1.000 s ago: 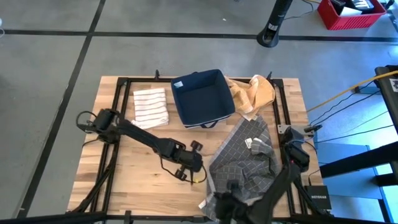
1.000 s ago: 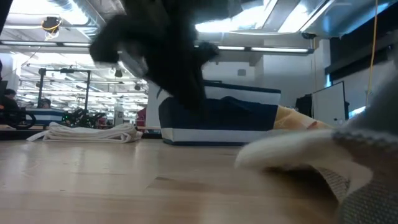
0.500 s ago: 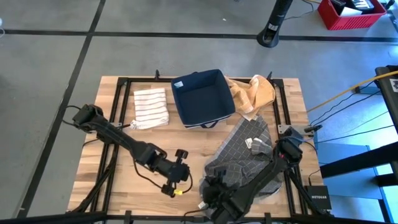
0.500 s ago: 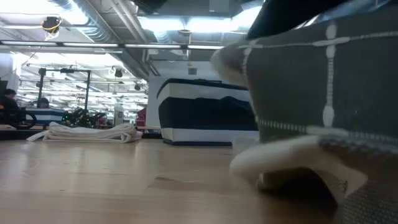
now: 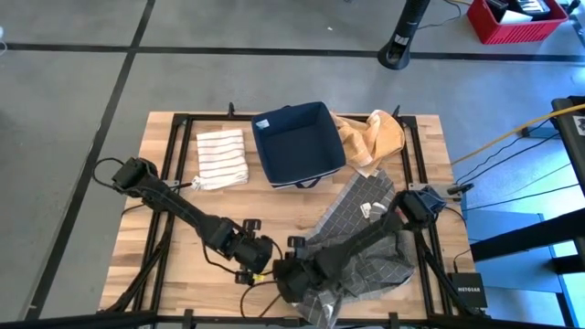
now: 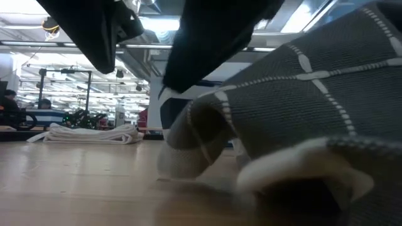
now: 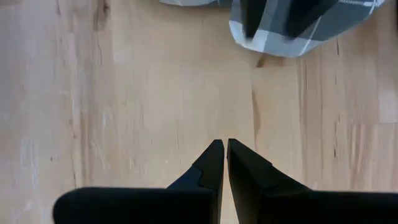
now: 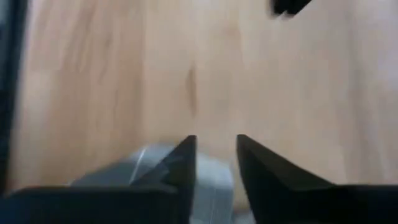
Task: Fold towel
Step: Fold the black towel
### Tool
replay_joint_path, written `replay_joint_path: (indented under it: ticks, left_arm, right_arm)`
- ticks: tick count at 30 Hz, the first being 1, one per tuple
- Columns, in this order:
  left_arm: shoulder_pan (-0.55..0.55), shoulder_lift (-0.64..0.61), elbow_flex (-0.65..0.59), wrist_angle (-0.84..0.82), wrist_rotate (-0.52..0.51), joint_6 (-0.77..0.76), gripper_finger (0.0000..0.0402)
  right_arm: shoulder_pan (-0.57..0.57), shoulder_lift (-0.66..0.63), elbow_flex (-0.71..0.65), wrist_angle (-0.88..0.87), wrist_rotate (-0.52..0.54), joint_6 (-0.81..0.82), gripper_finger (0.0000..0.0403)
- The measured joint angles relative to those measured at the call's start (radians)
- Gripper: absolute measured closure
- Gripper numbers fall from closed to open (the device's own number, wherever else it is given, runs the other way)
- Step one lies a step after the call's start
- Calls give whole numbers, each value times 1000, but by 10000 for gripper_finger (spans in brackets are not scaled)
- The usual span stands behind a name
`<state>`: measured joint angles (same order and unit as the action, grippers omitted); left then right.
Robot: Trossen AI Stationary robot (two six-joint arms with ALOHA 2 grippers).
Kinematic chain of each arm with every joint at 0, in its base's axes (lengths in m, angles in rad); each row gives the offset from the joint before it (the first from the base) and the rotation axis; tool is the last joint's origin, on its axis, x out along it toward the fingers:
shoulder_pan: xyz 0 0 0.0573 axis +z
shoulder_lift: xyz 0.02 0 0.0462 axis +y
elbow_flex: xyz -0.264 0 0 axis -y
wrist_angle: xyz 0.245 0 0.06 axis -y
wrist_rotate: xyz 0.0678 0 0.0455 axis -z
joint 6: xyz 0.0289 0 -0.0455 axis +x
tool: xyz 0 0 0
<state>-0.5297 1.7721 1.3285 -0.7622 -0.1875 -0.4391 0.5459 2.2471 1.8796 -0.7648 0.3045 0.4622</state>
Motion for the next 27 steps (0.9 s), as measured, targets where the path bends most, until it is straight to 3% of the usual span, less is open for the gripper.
replay_joint_path:
  ticks: [4,8,12,18,22,27]
  left_arm:
    - [-1,0,0,18,0,1,386]
    - [1,8,0,95,0,30,386]
    - [8,42,0,229,18,76,364]
    - [40,127,0,380,30,105,267]
    - [86,184,0,411,34,107,224]
    - [167,233,0,418,222,111,208]
  right_arm:
    - [13,-3,141,-213,-164,35,205]
    - [87,-7,249,-413,-151,114,165]
    - [202,-7,288,-535,5,240,154]
    - [362,-7,266,-605,162,555,170]
    - [447,-7,226,-598,280,715,183]
    - [509,-6,166,-594,356,854,195]
